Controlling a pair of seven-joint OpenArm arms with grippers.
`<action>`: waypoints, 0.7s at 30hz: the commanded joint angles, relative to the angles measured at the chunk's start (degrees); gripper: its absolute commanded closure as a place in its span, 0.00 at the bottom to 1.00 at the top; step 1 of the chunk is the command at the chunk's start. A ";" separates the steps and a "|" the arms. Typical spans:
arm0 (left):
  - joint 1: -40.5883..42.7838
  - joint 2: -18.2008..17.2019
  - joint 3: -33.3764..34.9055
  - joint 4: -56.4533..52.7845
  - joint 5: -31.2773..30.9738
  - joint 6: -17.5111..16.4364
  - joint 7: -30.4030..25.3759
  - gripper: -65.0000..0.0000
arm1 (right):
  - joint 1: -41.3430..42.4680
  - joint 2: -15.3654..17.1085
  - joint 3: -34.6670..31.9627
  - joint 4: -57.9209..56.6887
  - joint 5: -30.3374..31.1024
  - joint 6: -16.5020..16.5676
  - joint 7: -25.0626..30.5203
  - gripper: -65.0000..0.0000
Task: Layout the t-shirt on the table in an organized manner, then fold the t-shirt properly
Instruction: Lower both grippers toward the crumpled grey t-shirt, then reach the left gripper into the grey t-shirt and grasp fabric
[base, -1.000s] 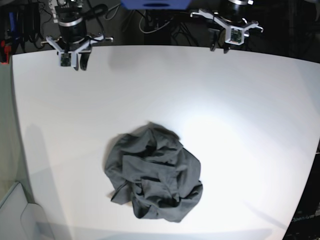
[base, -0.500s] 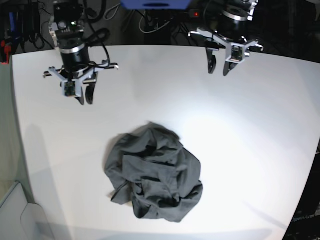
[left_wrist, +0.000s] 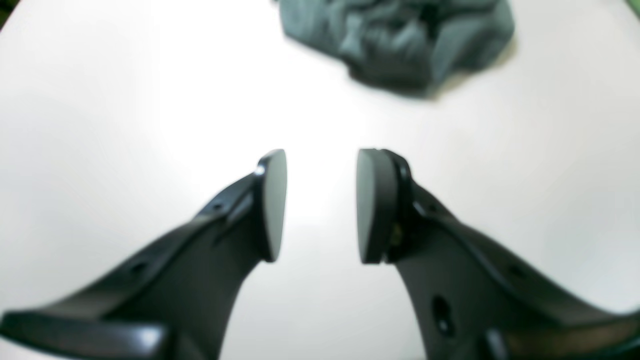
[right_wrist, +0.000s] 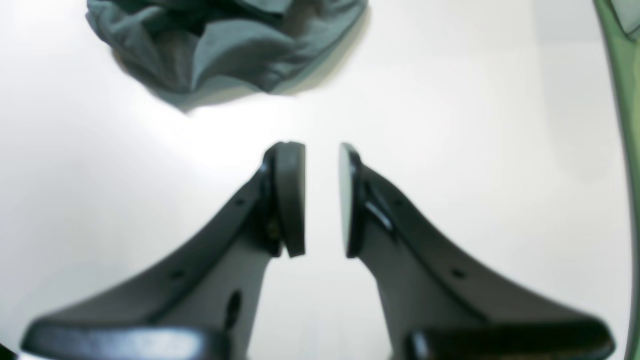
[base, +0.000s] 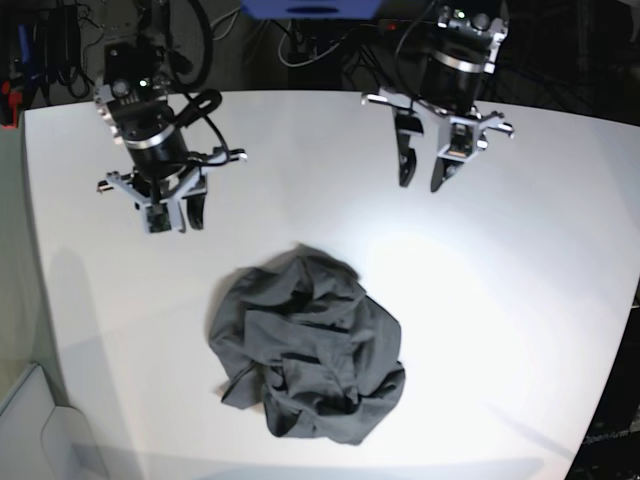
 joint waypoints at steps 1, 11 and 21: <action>-1.60 0.06 0.45 1.17 0.10 0.05 0.69 0.62 | 0.01 0.17 0.17 1.09 0.07 0.17 1.23 0.79; -18.92 4.11 2.12 0.64 -0.08 0.14 12.21 0.34 | -5.70 1.40 0.43 1.09 0.07 0.25 1.76 0.79; -37.21 10.61 2.21 -12.64 -0.08 -0.12 17.66 0.34 | -10.01 2.54 0.43 1.09 0.07 0.25 1.85 0.79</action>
